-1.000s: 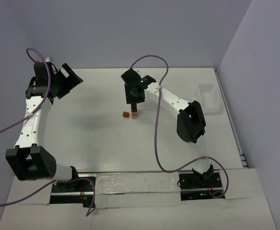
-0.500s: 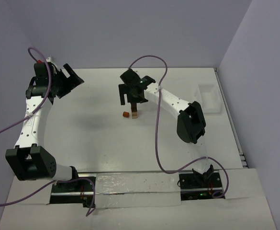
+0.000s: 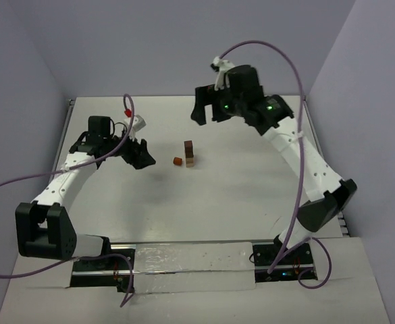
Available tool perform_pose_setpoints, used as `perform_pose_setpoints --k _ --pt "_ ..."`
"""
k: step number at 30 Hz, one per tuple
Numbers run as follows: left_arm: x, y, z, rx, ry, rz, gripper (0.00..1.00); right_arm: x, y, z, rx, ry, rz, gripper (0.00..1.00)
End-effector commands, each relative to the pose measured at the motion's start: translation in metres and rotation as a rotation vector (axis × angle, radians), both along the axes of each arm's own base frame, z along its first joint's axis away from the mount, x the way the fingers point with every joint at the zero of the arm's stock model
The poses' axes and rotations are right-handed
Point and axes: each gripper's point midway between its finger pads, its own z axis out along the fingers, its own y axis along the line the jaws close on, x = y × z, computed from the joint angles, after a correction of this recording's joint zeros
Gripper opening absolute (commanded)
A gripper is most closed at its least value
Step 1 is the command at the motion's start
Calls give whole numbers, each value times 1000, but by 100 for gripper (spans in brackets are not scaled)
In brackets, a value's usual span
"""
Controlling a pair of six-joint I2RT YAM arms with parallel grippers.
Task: Build the wood block tower
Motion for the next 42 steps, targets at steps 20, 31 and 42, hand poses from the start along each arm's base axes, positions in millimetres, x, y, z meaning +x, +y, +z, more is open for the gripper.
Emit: perform_pose_setpoints --k 20,31,42 --pt "51 -72 -81 215 -524 -856 75 27 -136 23 123 -29 -112 100" --pt "72 -87 -107 259 -481 -862 74 31 -139 15 132 -1 -119 100" --pt "82 -92 -116 287 -459 -878 74 33 -140 14 141 10 -118 100"
